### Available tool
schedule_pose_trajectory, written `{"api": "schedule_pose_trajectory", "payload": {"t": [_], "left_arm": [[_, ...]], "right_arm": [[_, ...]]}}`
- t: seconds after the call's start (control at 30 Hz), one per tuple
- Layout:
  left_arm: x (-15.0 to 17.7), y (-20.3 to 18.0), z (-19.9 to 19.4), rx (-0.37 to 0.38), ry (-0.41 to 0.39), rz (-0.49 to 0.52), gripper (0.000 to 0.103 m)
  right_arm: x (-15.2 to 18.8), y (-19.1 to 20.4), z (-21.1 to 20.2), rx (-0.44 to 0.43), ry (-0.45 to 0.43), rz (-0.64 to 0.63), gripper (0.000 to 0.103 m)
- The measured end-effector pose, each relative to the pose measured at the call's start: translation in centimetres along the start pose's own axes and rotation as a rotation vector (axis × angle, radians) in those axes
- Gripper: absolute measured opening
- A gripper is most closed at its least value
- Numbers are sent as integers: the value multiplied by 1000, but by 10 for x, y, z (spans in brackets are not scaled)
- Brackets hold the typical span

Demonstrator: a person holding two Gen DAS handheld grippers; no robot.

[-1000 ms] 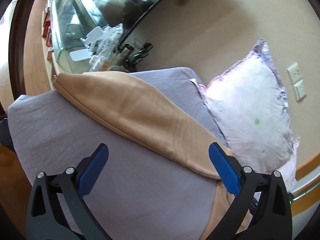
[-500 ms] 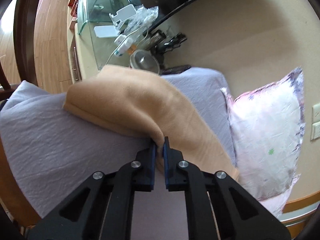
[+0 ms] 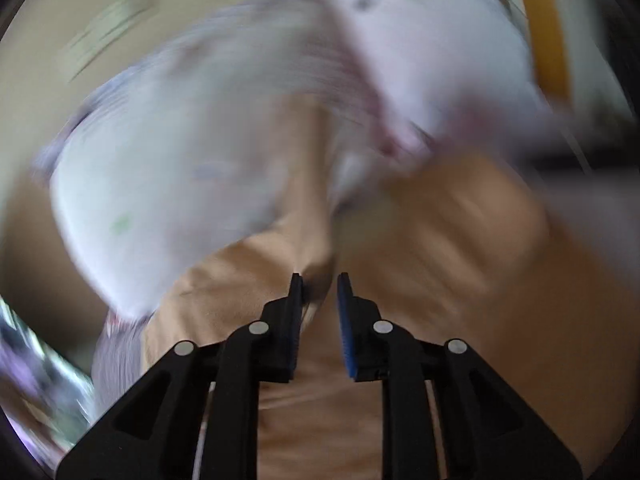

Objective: Fold small clothes

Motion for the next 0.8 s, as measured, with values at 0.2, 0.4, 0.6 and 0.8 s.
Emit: {"api": "schedule_pose_trajectory", "payload": {"t": [0.2,0.4,0.6,0.8], "left_arm": [[72,-34,-29,6,21,147,37],[119,44,-54,-52,133,-90,51],[153,72,-49,-51,215,-261,54],[156,75,-49,-50,199,-325,58]], "right_arm": [[5,-21,27,62,115,5,63],[22,-12,85,147,263,-94,43],[-4,0,44,214,32,-167,3],[-1,-73,6,380,26,-4,3]]}}
Point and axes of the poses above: each gripper's, at about its wrist camera, not at the fingertips, and z roughly the way its jaws point, y to its left, x to its underside, the point moved 7 cm from there along z, roughly the way its jaws point, and after that the axes turned 6 degrees about -z, right-handed, at the moved point
